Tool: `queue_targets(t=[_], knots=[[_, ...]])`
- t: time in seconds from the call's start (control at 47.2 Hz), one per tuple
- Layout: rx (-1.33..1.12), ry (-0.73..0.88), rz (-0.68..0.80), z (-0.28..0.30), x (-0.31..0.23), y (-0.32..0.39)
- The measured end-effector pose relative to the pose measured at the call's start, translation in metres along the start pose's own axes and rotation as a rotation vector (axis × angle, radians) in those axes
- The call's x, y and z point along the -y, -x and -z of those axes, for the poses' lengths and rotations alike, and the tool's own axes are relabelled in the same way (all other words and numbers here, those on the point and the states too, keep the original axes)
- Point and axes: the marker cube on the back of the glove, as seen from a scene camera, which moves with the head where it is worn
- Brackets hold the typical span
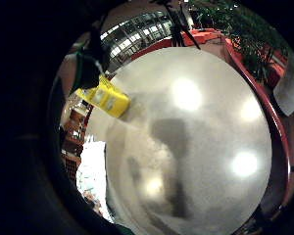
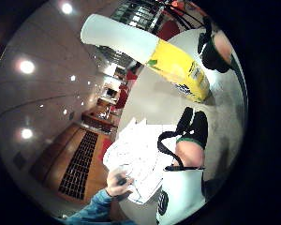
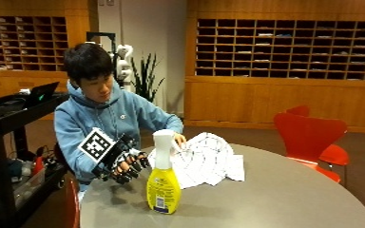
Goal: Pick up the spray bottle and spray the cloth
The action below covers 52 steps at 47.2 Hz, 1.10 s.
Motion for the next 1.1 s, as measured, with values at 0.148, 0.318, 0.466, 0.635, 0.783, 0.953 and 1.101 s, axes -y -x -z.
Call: queue_targets(t=[0.148, 0.318, 0.466, 0.635, 0.783, 0.953, 1.101], knots=[[0.002, 0.032, 0.132, 0.002, -0.003, -0.005], [-0.005, 0.106, 0.129, 0.006, -0.011, -0.006], [-0.02, 0.075, 0.048, 0.003, -0.006, -0.002], [-0.021, 0.105, 0.142, 0.003, -0.011, -0.006], [-0.021, 0.078, 0.025, 0.003, -0.007, -0.002], [-0.005, 0.008, 0.111, 0.008, -0.005, -0.009], [0.029, -0.077, -0.008, 0.02, 0.003, -0.016]])
